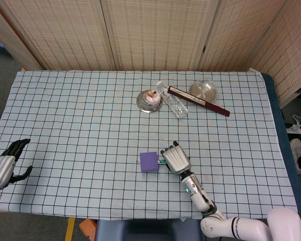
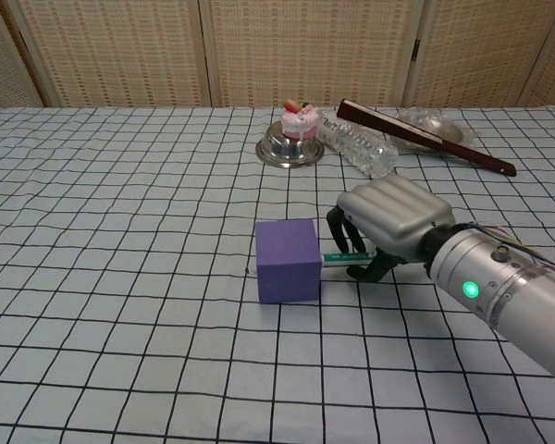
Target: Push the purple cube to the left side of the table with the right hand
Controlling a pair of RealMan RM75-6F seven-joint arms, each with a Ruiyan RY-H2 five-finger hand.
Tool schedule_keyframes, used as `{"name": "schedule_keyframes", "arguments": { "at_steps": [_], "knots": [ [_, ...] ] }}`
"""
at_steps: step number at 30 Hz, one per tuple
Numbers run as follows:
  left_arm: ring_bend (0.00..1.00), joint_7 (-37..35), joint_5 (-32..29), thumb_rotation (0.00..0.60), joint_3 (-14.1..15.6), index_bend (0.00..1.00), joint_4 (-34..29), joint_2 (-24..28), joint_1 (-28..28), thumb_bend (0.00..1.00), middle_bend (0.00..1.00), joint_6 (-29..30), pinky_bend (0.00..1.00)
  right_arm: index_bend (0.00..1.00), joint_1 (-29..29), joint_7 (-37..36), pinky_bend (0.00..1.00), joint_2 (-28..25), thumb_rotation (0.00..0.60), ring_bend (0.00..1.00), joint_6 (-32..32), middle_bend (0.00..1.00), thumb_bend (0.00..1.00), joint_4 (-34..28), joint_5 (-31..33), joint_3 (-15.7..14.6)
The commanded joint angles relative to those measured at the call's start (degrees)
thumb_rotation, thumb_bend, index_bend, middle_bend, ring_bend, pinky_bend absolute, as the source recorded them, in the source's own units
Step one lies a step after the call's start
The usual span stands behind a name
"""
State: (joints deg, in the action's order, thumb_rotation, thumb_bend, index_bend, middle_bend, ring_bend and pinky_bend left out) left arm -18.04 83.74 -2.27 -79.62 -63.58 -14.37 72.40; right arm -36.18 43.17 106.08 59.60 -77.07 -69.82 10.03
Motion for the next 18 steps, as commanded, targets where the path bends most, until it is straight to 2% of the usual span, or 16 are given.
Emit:
{"name": "schedule_keyframes", "arguments": {
  "at_steps": [1, 18],
  "knots": [
    [0.01, 0.0, -0.5, 0.6, -0.3, 0.02, 0.2, -0.1, 0.0, 0.4, 0.04, -0.1, 0.21, 0.97, -1.5, 0.1, 0.3, 1.3, 0.6, 0.52, -1.2, 0.81, 0.44, 0.7, 1.3, 1.2],
    [0.01, -2.4, -1.8, 0.6, -0.7, 0.02, 1.1, 0.3, -0.1, 0.4, 0.05, -1.6, 0.21, 0.97, -10.4, 1.8, 0.3, 8.4, 0.6, 0.52, -6.3, 0.81, 0.44, 6.3, 5.2, 4.8]
  ]
}}
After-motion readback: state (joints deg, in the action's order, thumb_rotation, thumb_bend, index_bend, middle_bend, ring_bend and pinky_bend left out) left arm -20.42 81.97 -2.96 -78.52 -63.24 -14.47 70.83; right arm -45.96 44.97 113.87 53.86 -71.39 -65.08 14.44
